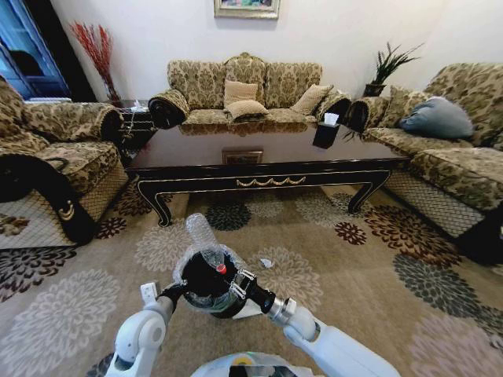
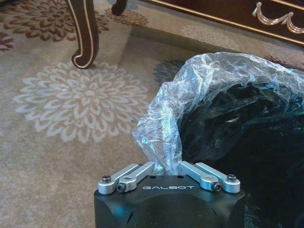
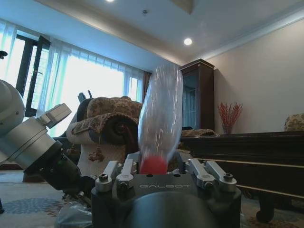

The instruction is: Move to the front of the table and pick up the trash from the floor, then place it into the trash bin.

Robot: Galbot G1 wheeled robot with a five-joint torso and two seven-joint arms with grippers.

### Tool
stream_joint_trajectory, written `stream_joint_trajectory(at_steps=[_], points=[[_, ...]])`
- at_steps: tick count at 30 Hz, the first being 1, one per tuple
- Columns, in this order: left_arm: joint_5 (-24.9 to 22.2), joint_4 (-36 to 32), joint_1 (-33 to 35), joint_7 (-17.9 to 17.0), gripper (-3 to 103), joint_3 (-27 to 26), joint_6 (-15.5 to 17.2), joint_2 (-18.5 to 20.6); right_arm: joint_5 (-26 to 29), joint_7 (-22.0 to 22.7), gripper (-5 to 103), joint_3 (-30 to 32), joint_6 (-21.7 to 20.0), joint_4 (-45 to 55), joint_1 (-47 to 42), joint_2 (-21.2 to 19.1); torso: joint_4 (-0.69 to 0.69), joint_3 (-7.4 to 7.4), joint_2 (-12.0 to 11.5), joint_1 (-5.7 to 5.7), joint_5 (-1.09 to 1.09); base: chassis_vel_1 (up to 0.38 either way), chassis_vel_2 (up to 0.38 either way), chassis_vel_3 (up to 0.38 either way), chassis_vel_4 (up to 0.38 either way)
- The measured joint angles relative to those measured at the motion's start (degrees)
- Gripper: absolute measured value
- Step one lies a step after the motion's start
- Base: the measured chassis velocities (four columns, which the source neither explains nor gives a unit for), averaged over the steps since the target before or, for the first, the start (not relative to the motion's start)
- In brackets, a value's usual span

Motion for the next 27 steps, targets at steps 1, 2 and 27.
stream_joint_trajectory(at_steps=[1,2,27], points=[[-0.1,-0.1,0.1,0.0,2,-0.2,0.0,0.0,-0.2,0.0,44,0.2,0.0,0.0,-0.2,0.0,0.0,0.0,0.0,0.0,0.0,0.0,0.0,0.0,0.0],[-0.2,-0.3,0.1,0.0,2,-0.4,0.0,0.0,-0.4,0.0,44,0.4,0.0,0.0,-0.5,0.0,0.0,0.0,0.0,0.0,0.0,0.0,0.0,0.0,0.0],[-5.9,-0.3,1.2,-0.2,2,-17.4,-0.1,4.8,1.1,25.3,100,7.2,-10.6,-2.9,-2.8,3.6,0.0,0.01,0.0,0.0,-0.03,0.0,0.0,0.0,0.0]])
